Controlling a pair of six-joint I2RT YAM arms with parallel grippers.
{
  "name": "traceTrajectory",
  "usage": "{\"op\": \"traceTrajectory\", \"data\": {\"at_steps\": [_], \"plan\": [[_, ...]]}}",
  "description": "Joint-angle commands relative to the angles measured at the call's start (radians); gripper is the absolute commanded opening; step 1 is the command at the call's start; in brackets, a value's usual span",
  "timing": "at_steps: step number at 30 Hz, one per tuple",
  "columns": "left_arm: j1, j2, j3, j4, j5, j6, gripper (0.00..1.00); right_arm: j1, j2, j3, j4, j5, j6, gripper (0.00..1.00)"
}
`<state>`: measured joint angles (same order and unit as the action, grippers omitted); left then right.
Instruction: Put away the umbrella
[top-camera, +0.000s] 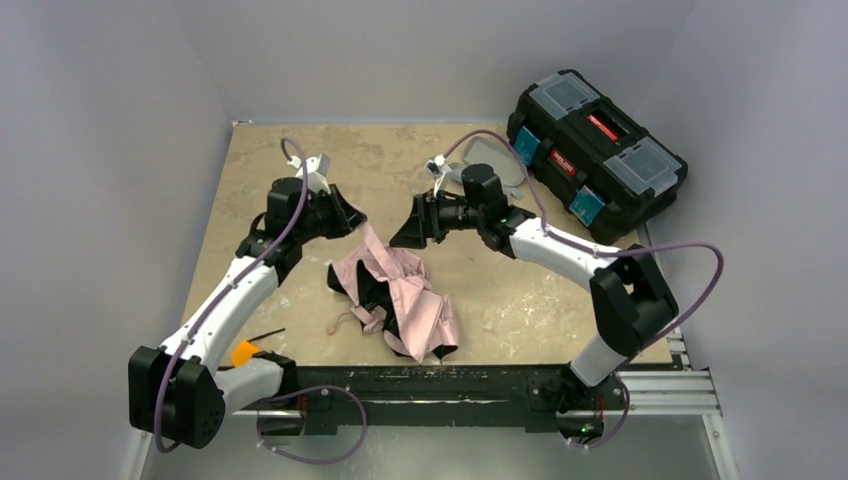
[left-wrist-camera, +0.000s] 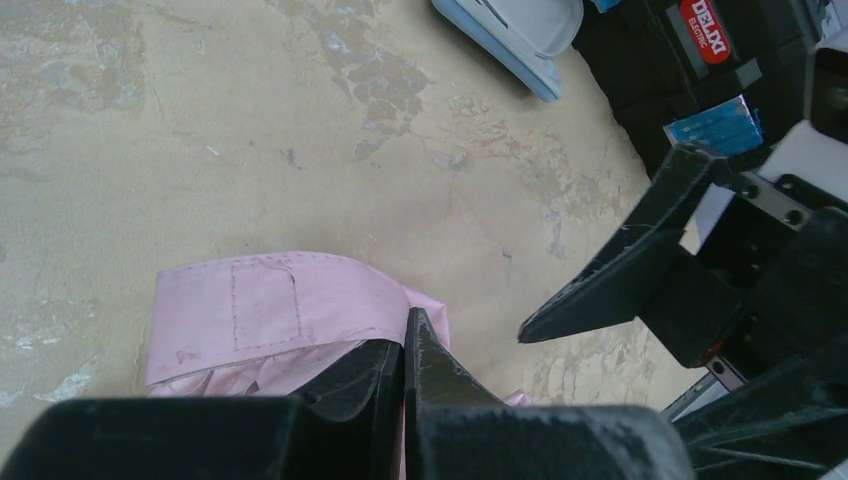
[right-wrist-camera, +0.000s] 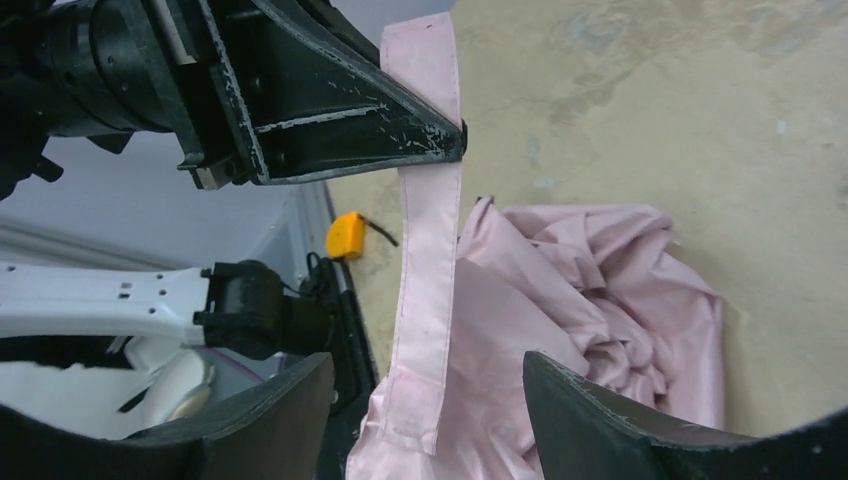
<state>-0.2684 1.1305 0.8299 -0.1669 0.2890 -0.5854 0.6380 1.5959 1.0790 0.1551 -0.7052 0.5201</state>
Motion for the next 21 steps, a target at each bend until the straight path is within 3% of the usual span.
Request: {"op": "traceTrajectory", "data": {"at_steps": [1,21], "plan": [[0.006,-0.039,0.041,-0.008,0.033,0.027,0.0,0.001,0.07,0.059,0.193,-0.192,0.072,0.68],[0.006,-0.069,0.043,0.006,0.065,0.024,0.0,0.046,0.253,0.11,0.405,-0.322,0.213,0.45]]}}
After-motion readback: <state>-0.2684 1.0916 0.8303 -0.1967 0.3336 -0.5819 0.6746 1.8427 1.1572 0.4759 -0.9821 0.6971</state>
